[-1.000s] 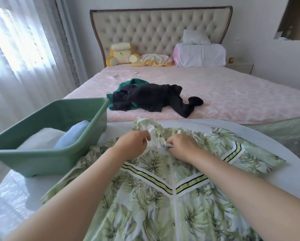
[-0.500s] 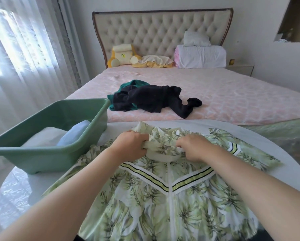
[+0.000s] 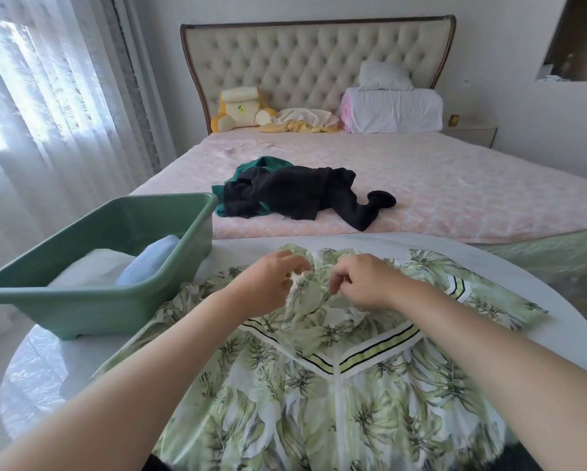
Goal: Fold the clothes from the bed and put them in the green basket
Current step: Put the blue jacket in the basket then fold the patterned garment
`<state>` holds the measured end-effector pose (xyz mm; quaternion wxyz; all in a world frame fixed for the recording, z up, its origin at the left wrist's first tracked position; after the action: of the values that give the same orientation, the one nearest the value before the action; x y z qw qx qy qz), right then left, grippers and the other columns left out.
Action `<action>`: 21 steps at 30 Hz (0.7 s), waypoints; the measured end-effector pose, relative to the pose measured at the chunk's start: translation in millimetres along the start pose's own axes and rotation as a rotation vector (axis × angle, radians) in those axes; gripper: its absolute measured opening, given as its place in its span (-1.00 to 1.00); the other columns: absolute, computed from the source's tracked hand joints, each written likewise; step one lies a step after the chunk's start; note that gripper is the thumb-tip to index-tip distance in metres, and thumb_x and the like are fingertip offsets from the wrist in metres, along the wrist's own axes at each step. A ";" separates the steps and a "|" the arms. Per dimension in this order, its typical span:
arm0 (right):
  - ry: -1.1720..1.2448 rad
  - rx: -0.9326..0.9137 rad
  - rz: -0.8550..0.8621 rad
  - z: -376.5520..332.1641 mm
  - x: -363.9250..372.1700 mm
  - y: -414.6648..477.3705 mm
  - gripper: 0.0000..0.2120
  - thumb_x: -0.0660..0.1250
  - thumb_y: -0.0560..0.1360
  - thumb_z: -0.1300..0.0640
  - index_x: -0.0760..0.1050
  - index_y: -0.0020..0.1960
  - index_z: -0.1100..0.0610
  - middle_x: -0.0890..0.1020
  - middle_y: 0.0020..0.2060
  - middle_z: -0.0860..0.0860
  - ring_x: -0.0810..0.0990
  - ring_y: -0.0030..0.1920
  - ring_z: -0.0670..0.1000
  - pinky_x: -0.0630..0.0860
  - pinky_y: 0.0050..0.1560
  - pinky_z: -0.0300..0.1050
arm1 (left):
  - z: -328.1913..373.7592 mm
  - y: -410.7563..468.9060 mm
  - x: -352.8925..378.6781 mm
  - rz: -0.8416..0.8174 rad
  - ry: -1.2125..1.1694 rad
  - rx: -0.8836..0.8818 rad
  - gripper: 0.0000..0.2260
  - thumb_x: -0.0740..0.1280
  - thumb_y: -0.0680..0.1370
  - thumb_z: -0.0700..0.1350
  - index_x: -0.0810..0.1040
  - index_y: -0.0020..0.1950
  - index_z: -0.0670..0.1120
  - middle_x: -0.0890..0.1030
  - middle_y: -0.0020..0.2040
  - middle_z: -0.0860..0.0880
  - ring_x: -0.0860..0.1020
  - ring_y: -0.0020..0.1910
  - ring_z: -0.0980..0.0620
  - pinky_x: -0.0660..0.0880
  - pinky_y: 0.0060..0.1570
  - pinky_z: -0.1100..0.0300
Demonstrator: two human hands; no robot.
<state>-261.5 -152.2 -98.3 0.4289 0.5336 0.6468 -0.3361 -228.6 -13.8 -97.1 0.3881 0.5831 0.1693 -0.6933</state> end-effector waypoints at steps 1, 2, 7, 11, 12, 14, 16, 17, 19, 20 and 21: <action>-0.020 0.002 -0.057 -1.4 8.8 0.1 -0.71 0.24 0.53 0.23 0.61 0.16 0.00 0.55 0.09 -0.14 0.50 -0.14 -0.20 0.40 -0.17 -0.29 | 3.2 1.3 10.5 -0.057 0.092 0.069 -0.46 0.26 0.52 -0.33 0.39 0.45 0.08 0.47 0.36 0.10 0.42 0.35 0.09 0.37 0.40 0.11; -0.055 0.006 -0.149 -0.3 21.4 0.2 -0.63 0.30 0.53 0.18 0.51 0.33 -0.02 0.51 0.21 -0.11 0.48 -0.09 -0.21 0.42 -0.12 -0.29 | 1.8 1.4 23.3 -0.130 0.178 0.082 -0.32 0.28 0.48 -0.32 0.26 0.54 0.10 0.38 0.46 0.09 0.31 0.46 0.07 0.24 0.49 0.04; -0.203 0.093 -0.275 17.8 41.6 2.5 -0.39 0.39 0.46 0.10 0.34 0.49 -0.02 0.44 0.34 -0.08 0.51 0.27 0.06 0.51 0.10 -0.10 | -10.2 7.8 34.3 -0.179 0.301 -0.014 -0.70 0.32 0.56 -0.11 0.54 0.29 0.05 0.60 0.03 0.08 0.58 -0.01 0.03 0.50 0.08 0.14; -0.319 0.129 0.006 25.1 18.1 14.4 -0.87 0.34 0.48 0.17 0.48 -0.25 0.06 0.55 -0.21 -0.02 0.59 -0.19 0.09 0.49 -0.30 -0.09 | 0.0 12.7 -16.9 0.255 0.178 -0.010 -0.87 0.29 0.54 -0.17 0.60 0.01 -0.06 0.53 -0.08 0.06 0.55 -0.16 0.00 0.43 -0.30 0.17; -0.313 0.134 0.095 26.3 9.3 15.8 -0.82 0.33 0.48 0.18 0.44 -0.29 0.07 0.51 -0.23 -0.03 0.57 -0.22 0.10 0.41 -0.36 -0.10 | -2.0 11.1 -29.7 0.363 0.098 -0.029 -0.85 0.30 0.51 -0.21 0.60 0.03 -0.07 0.53 -0.05 0.04 0.52 -0.15 0.00 0.42 -0.29 0.17; -0.194 0.115 0.344 24.1 -18.1 13.5 -0.83 0.30 0.50 0.18 0.41 -0.26 0.08 0.45 -0.17 -0.05 0.51 -0.23 0.10 0.29 -0.38 -0.11 | -3.6 4.5 -52.9 0.540 0.011 -0.037 -0.81 0.32 0.46 -0.28 0.56 0.05 -0.11 0.48 0.01 -0.01 0.44 -0.06 0.00 0.39 -0.16 0.17; -0.046 0.079 0.573 21.5 -45.6 5.0 -0.89 0.31 0.51 0.16 0.39 -0.16 0.09 0.44 -0.15 -0.02 0.47 -0.27 0.09 0.27 -0.39 -0.10 | -6.0 0.4 -64.1 0.594 -0.005 -0.050 -0.79 0.30 0.45 -0.29 0.45 0.05 -0.13 0.44 0.02 -0.04 0.38 0.00 -0.01 0.31 -0.03 0.19; 0.007 0.076 0.639 22.8 -53.7 2.1 -0.90 0.33 0.50 0.16 0.40 -0.10 0.11 0.47 -0.18 -0.01 0.48 -0.29 0.09 0.30 -0.40 -0.09 | -9.7 0.8 -63.8 0.562 -0.060 -0.072 -0.79 0.28 0.46 -0.28 0.38 0.06 -0.11 0.45 -0.01 -0.04 0.39 -0.04 -0.02 0.30 -0.07 0.18; 0.039 0.068 0.654 24.0 -57.6 0.5 -0.88 0.33 0.52 0.19 0.40 0.00 0.14 0.50 -0.28 0.02 0.51 -0.29 0.11 0.36 -0.37 -0.05 | -15.7 4.7 -47.6 0.375 -0.237 -0.122 -0.80 0.23 0.54 -0.26 0.27 0.06 -0.05 0.48 -0.15 -0.09 0.41 -0.23 -0.04 0.33 -0.29 0.13; 0.054 0.056 0.609 24.2 -54.2 2.5 -0.86 0.32 0.53 0.20 0.39 0.05 0.14 0.50 -0.29 0.03 0.51 -0.29 0.11 0.37 -0.35 -0.03 | -17.1 5.9 -35.6 0.267 -0.283 -0.138 -0.80 0.21 0.57 -0.25 0.24 0.07 -0.03 0.49 -0.18 -0.12 0.42 -0.30 -0.05 0.34 -0.35 0.10; 0.076 0.044 0.541 24.3 -49.2 5.0 -0.82 0.31 0.53 0.22 0.37 0.09 0.12 0.51 -0.27 0.03 0.51 -0.27 0.10 0.38 -0.33 -0.02 | -18.3 6.6 -24.1 0.162 -0.287 -0.147 -0.81 0.20 0.59 -0.23 0.24 0.11 -0.02 0.52 -0.15 -0.14 0.45 -0.30 -0.05 0.37 -0.37 0.10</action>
<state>-248.7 -192.6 -63.0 0.4668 0.7083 0.4890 -0.2029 -211.0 2.9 -77.8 0.5044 0.4600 0.1151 -0.7217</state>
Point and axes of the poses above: each hand's wrist, its own y-axis towards the middle knuckle, its own x-axis out of the palm, z = x × y, the point moved 9 cm from there along y, towards the middle knuckle
